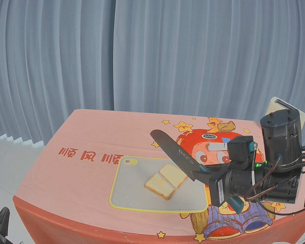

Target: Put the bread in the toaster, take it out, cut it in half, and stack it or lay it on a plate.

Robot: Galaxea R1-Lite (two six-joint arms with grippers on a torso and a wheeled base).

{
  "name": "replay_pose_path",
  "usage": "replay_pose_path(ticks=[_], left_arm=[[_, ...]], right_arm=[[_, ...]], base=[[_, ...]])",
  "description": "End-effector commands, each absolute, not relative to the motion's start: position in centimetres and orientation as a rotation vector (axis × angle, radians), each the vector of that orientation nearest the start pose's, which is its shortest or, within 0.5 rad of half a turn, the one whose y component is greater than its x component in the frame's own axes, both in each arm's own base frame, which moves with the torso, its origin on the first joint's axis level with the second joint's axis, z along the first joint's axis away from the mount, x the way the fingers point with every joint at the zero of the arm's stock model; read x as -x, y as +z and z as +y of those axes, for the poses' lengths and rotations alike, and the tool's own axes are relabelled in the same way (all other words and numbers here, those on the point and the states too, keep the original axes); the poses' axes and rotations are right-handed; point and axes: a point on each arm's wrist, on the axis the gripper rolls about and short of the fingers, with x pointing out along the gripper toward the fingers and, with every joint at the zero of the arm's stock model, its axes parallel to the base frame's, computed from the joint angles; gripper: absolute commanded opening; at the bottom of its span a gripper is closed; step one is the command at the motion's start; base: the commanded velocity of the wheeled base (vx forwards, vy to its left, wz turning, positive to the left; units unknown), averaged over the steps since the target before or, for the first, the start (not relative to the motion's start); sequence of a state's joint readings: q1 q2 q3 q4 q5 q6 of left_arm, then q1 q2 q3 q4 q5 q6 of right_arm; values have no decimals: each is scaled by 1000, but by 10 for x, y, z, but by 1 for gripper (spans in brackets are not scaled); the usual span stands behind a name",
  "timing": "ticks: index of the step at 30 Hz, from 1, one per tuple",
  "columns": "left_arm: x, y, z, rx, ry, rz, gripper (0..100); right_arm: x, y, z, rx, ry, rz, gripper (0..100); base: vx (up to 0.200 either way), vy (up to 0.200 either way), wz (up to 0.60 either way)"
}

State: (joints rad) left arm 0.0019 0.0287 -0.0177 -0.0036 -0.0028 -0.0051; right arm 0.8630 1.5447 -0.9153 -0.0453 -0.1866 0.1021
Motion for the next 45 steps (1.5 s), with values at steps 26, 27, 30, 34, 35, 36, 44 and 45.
replay_pose_path(ticks=[26,27,30,34,35,36,44,45], left_arm=[[22,76,0,5,0,3,0],[22,76,0,5,0,3,0],[22,76,0,5,0,3,0],[22,76,0,5,0,3,0],[22,76,0,5,0,3,0],[22,76,0,5,0,3,0],[22,76,0,5,0,3,0],[22,76,0,5,0,3,0]], right_arm=[[-165,209,197,139,628,415,0],[-165,209,197,140,629,415,0],[-164,209,196,139,631,414,0],[-163,213,195,131,631,402,0],[-163,214,194,129,631,398,0],[-163,213,194,130,631,401,0],[-162,213,194,133,633,402,0],[-162,213,194,134,633,403,0]], base=[[0,0,0],[0,0,0],[0,0,0],[0,0,0],[0,0,0],[0,0,0],[0,0,0],[0,0,0]])
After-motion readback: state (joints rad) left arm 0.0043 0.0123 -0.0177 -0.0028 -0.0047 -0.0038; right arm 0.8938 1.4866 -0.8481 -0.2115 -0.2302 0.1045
